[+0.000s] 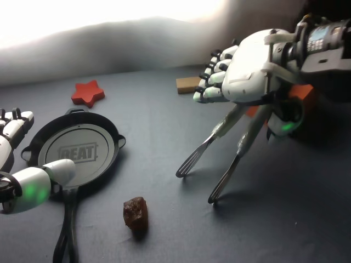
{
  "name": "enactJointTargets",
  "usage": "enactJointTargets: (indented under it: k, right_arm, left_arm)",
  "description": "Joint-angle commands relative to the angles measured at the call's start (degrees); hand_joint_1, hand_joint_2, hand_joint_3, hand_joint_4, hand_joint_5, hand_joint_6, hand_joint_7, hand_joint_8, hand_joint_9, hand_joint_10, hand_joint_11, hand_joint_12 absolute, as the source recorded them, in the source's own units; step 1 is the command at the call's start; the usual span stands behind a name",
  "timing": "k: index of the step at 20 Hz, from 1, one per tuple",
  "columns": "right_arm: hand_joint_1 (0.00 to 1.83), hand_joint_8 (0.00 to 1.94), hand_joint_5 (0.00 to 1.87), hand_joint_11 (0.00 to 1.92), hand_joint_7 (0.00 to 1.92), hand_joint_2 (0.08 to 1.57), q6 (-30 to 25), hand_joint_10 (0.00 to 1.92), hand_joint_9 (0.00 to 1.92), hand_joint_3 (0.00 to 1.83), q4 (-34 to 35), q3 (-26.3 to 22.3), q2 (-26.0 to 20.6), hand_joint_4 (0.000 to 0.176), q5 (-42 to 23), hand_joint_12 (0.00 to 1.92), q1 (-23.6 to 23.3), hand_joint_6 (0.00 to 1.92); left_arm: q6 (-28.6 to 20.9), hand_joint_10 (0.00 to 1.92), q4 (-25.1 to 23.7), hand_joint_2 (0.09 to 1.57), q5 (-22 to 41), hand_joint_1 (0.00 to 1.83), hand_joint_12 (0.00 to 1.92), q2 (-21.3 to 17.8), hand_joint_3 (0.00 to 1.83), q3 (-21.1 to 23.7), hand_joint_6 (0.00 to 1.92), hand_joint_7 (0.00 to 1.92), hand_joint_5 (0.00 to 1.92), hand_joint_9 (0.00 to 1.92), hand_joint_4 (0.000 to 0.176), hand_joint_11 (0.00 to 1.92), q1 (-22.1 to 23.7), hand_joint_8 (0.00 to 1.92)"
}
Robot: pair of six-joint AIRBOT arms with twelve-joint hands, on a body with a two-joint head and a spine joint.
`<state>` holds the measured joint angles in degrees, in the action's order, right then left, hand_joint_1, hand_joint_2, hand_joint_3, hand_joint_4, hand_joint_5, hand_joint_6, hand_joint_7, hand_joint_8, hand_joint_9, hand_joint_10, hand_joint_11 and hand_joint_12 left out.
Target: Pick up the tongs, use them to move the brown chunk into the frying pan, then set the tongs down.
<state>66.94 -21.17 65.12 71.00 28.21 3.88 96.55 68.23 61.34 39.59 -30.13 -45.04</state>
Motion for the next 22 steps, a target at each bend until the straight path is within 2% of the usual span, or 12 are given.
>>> enactJointTargets:
  k: [1,5,8,13,15,18,22]
  right_arm:
    - [0.98,0.0,0.0,0.0,0.0,0.88,0.1,0.0,0.0,0.0,-1.2,0.7,0.1,0.0,-3.2,0.0,0.1,0.0]
    - [0.97,0.0,0.0,0.0,0.0,0.87,0.5,0.0,0.0,0.0,-1.2,2.5,0.8,0.0,-5.4,0.0,2.3,0.0]
    - [0.86,0.0,0.0,0.0,0.0,0.92,1.4,0.0,0.0,0.02,-1.2,3.8,1.7,0.0,-6.0,0.0,3.1,0.0]
    - [0.93,0.0,0.0,0.0,0.0,0.92,2.5,0.0,0.0,0.01,-1.2,6.8,3.9,0.0,-6.8,0.0,4.5,0.0]
    - [0.87,0.0,0.0,0.0,0.0,0.92,2.1,0.0,0.0,0.01,-1.2,8.0,4.8,0.0,-6.9,0.0,4.6,0.0]
    - [0.96,0.0,0.0,0.0,0.0,0.89,2.6,0.0,0.0,0.0,-1.2,8.7,5.5,0.0,-7.0,0.0,5.1,0.0]
    - [0.99,0.0,0.0,0.0,0.0,0.89,2.8,0.0,0.0,0.0,-1.2,8.8,5.8,0.0,-7.3,0.0,6.1,0.0]
  left_arm:
    - [-0.1,0.0,-3.1,1.23,5.2,0.0,0.0,-0.5,0.0,0.2,0.0,0.0,0.0,0.0,0.0,0.01,0.9,0.0]
    - [-0.1,0.0,-3.1,1.22,5.2,0.0,0.01,-0.1,0.0,0.3,0.0,0.0,0.0,0.0,0.0,0.01,1.1,0.0]
    - [-0.8,0.01,-3.1,1.22,5.1,0.0,0.02,0.0,0.0,0.3,0.0,0.02,0.0,0.02,0.0,0.04,0.7,0.01]
    - [-0.9,0.0,-4.7,1.23,5.0,0.0,0.03,-0.1,0.0,0.1,0.0,0.0,0.0,0.01,0.0,0.03,0.5,0.0]
    - [-0.9,0.0,-5.1,1.23,4.7,0.0,0.03,-0.1,0.0,0.3,0.0,0.0,0.0,0.01,0.0,0.02,0.7,0.0]
    - [-0.9,0.0,-5.3,1.24,4.0,0.0,0.04,0.0,0.0,0.4,0.0,0.0,0.0,0.01,0.0,0.02,0.8,0.0]
    - [-0.9,0.0,-5.5,1.24,4.0,0.0,0.0,0.0,0.0,0.3,0.0,0.0,0.0,0.0,0.0,0.0,0.8,0.0]
